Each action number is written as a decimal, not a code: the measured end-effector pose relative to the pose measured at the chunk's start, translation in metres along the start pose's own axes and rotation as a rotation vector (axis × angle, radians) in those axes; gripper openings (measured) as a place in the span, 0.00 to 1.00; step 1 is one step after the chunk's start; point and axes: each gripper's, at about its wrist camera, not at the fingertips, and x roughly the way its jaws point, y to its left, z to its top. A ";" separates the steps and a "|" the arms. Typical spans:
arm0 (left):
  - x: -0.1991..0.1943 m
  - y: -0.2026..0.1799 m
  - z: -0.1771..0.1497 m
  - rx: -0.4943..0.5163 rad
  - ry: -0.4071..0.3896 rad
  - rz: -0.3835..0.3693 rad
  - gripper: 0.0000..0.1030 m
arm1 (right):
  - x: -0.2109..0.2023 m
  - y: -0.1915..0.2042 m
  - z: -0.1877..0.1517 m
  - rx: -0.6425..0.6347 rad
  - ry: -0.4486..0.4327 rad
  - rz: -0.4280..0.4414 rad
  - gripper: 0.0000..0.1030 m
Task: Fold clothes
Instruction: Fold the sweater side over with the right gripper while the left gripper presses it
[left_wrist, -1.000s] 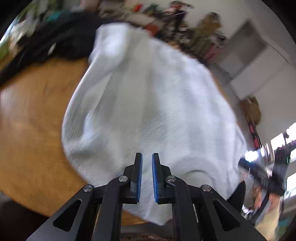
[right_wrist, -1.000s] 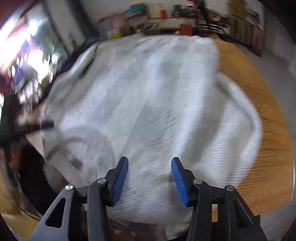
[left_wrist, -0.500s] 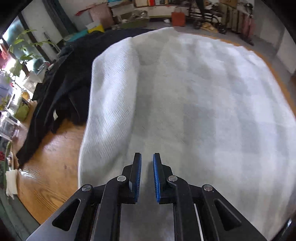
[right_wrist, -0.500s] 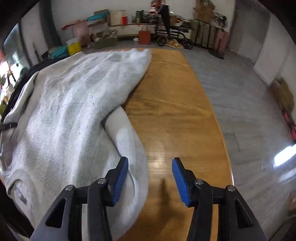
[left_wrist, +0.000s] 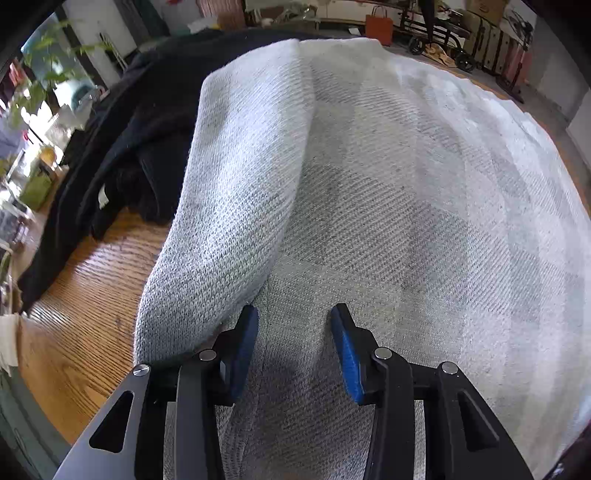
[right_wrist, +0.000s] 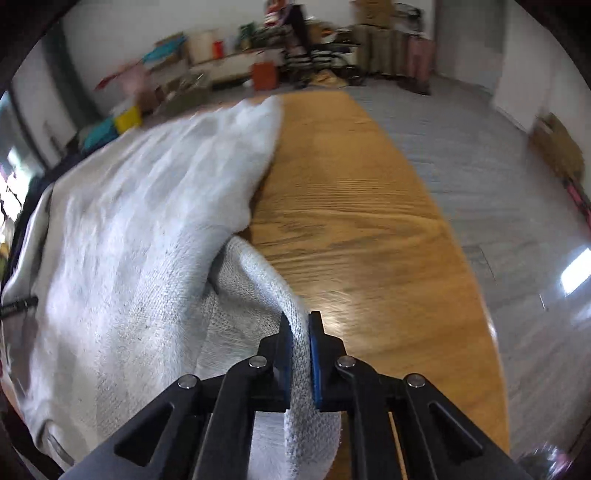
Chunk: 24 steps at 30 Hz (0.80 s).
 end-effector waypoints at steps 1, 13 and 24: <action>0.001 0.001 0.001 0.002 0.003 0.000 0.44 | -0.008 -0.007 -0.004 0.023 -0.023 -0.020 0.08; 0.008 0.013 0.014 0.020 0.018 -0.017 0.44 | -0.044 -0.043 -0.055 0.054 0.047 -0.052 0.23; 0.021 0.025 0.041 0.073 0.132 -0.061 0.44 | 0.007 -0.025 0.020 -0.170 0.103 -0.013 0.42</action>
